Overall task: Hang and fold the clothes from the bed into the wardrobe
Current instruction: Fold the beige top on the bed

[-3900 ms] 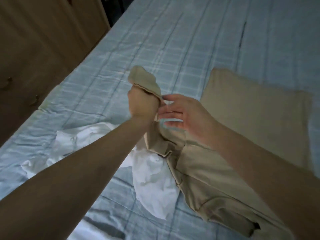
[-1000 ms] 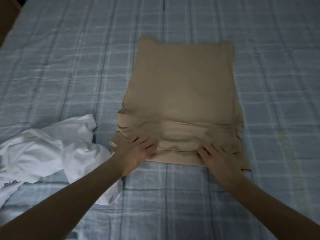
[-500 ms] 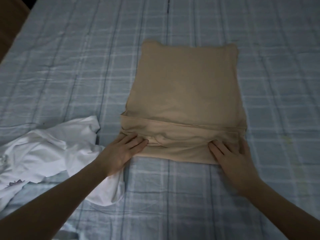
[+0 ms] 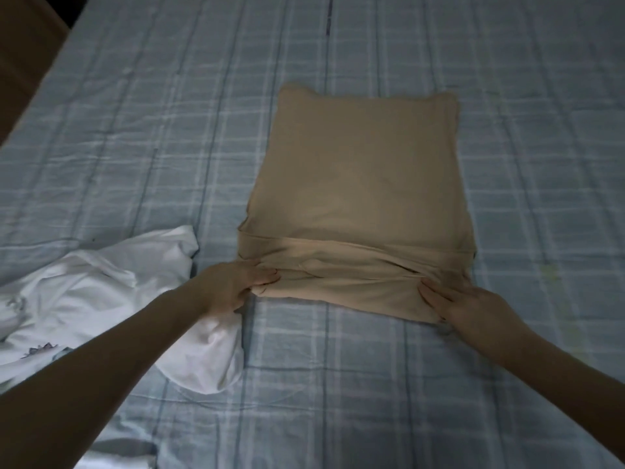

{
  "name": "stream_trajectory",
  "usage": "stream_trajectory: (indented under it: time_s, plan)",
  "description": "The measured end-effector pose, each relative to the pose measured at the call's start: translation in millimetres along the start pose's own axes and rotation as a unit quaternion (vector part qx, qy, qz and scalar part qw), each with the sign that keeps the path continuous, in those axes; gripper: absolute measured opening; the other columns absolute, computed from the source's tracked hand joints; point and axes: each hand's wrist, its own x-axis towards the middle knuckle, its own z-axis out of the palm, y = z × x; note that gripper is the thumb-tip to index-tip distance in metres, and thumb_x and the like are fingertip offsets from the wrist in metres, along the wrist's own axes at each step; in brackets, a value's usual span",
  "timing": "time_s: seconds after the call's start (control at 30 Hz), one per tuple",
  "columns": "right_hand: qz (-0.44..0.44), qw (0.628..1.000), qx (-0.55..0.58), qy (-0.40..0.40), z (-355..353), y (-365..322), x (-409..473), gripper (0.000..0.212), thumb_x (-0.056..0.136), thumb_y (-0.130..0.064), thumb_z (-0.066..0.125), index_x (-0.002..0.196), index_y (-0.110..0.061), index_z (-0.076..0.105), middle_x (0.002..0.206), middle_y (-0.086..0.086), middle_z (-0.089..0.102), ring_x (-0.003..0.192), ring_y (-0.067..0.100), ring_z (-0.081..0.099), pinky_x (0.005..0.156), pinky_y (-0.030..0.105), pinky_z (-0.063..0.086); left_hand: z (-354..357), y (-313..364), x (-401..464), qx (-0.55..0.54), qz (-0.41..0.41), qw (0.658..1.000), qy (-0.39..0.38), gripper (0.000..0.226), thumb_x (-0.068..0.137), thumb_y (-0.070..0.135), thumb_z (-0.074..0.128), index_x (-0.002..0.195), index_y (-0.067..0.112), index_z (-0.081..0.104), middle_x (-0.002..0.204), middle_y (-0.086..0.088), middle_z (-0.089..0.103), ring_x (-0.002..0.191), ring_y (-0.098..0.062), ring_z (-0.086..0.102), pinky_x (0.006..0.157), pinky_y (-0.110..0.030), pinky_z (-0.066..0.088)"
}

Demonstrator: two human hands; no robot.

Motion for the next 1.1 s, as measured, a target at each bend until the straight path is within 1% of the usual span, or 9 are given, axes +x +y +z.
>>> stream_trajectory:
  time_s: [0.13,0.23,0.4,0.47,0.53,0.63,0.77,0.93,1.1]
  plan:
    - [0.048,0.982,0.078,-0.166,-36.3,1.0,0.5,0.042,0.091,-0.023,0.038,0.130,-0.030,0.050,0.120,0.001,0.062,0.099,0.022,0.064,0.077,0.029,0.050,-25.1,21.6,-2.4,0.005,-0.010,0.994,-0.108,0.057,0.095,0.006,0.047,0.142,0.038,0.046,0.143,0.005,0.050,0.128,-0.018,0.046,0.104,-0.021,0.032]
    - [0.031,0.956,0.150,-0.252,-58.4,1.6,-11.0,0.068,0.078,-0.051,0.012,0.139,-0.045,0.041,0.135,-0.012,0.053,0.121,0.011,0.052,0.097,0.023,0.041,-24.9,26.9,-18.8,0.071,0.062,0.984,-0.154,0.054,0.090,0.017,0.040,0.137,0.041,0.051,0.124,0.009,0.060,0.113,-0.019,0.048,0.100,-0.025,0.034]
    - [-0.008,0.882,0.298,-0.364,-68.3,-11.0,-40.2,0.049,0.087,-0.027,0.037,0.131,-0.042,0.052,0.134,-0.026,0.047,0.124,-0.007,0.042,0.099,0.005,0.027,-13.1,43.2,-54.8,-0.075,0.034,0.946,-0.314,0.047,0.091,0.010,0.046,0.124,0.041,0.061,0.109,0.019,0.062,0.104,-0.005,0.053,0.097,-0.022,0.040]
    - [0.029,0.852,0.404,-0.331,-74.1,-12.9,-40.8,0.047,0.076,-0.031,0.039,0.112,-0.045,0.064,0.117,-0.032,0.055,0.113,-0.011,0.048,0.091,0.006,0.035,-16.1,39.8,-60.0,-0.140,-0.007,0.933,-0.332,0.038,0.087,0.012,0.049,0.109,0.039,0.065,0.097,0.021,0.060,0.094,-0.003,0.054,0.091,-0.027,0.043]
    - [0.139,0.834,0.478,-0.239,-67.3,-3.7,-40.4,0.044,0.077,-0.016,0.046,0.099,-0.048,0.067,0.108,-0.024,0.060,0.095,-0.008,0.057,0.078,0.009,0.042,-23.5,29.3,-56.3,-0.217,-0.058,0.929,-0.294,0.024,0.081,0.010,0.051,0.093,0.027,0.063,0.083,0.014,0.055,0.081,-0.008,0.052,0.077,-0.035,0.045]
    - [0.269,0.762,0.559,-0.186,-49.7,24.7,-29.7,0.053,0.080,0.017,0.049,0.084,-0.029,0.076,0.076,0.005,0.071,0.071,0.015,0.062,0.060,0.023,0.045,-41.2,18.7,-37.5,-0.311,-0.129,0.928,-0.160,0.024,0.071,0.019,0.058,0.093,0.026,0.067,0.079,0.019,0.062,0.079,-0.002,0.058,0.075,-0.021,0.044]
    - [0.369,0.736,0.536,-0.186,-55.6,54.2,8.0,0.021,0.082,0.009,0.046,0.069,-0.002,0.059,0.049,0.007,0.045,0.043,0.014,0.040,0.046,0.022,0.029,-65.8,14.3,4.8,-0.296,-0.139,0.941,-0.083,0.041,0.060,0.024,0.059,0.098,0.037,0.068,0.101,0.014,0.070,0.099,-0.003,0.061,0.090,-0.024,0.046]
    - [0.502,0.677,0.499,-0.199,-40.8,71.5,43.0,0.022,0.084,-0.010,0.046,0.062,-0.012,0.046,0.051,0.007,0.042,0.047,0.020,0.040,0.050,0.022,0.033,-64.1,7.7,53.5,-0.224,-0.211,0.949,-0.061,0.019,0.065,0.029,0.065,0.085,0.026,0.067,0.094,0.002,0.066,0.088,-0.014,0.059,0.067,-0.024,0.043]
    - [0.505,0.740,0.433,-0.098,-29.4,75.4,60.9,0.034,0.087,-0.026,0.060,0.058,-0.007,0.057,0.052,0.011,0.056,0.047,0.022,0.049,0.053,0.026,0.038,-56.2,2.0,68.3,-0.253,-0.241,0.935,0.058,0.013,0.066,0.022,0.066,0.079,0.021,0.070,0.086,-0.002,0.070,0.083,-0.021,0.064,0.062,-0.025,0.043]
